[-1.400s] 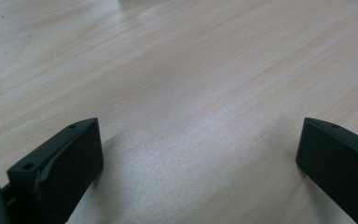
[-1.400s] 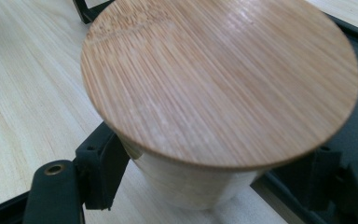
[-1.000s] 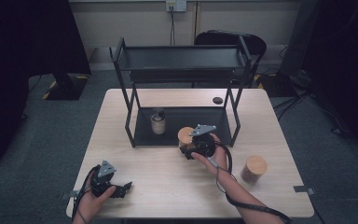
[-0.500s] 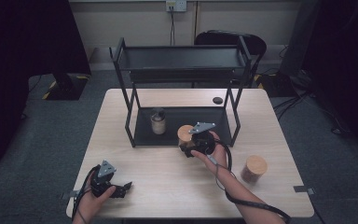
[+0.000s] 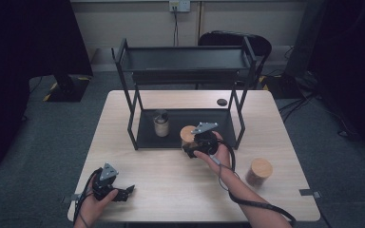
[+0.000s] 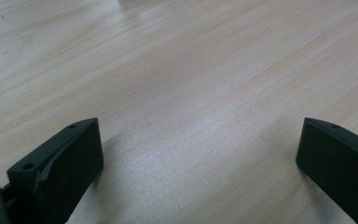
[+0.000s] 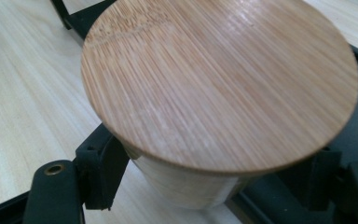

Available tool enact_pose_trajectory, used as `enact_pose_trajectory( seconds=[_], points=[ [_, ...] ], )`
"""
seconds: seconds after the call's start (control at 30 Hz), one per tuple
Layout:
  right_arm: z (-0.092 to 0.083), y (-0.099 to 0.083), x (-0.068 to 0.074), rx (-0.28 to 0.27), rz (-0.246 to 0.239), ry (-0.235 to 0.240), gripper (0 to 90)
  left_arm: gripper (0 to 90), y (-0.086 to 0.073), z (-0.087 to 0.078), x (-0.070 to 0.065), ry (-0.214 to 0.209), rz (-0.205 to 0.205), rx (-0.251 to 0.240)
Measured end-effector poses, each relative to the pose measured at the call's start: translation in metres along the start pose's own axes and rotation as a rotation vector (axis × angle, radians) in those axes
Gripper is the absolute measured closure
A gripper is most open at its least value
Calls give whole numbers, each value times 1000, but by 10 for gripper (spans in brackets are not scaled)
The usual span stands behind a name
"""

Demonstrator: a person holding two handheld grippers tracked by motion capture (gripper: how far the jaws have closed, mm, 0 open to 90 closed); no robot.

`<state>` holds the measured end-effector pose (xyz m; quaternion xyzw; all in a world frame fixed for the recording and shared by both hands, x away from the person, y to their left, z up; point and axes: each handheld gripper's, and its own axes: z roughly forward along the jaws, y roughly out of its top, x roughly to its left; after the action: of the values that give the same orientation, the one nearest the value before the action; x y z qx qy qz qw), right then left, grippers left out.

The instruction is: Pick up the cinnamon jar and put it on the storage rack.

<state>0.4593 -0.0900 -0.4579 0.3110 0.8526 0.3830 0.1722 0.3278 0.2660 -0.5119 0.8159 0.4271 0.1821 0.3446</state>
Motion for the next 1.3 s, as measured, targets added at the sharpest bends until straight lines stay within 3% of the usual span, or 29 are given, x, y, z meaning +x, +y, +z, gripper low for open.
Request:
enact_pose_trajectory(
  seconds=[0.63, 1.3],
  points=[
    [0, 12, -19, -15, 36, -28, 251, 0, 0, 0, 0, 0, 0, 0],
    [20, 20, -28, 8, 26, -70, 251, 0, 0, 0, 0, 0, 2, 1]
  ],
)
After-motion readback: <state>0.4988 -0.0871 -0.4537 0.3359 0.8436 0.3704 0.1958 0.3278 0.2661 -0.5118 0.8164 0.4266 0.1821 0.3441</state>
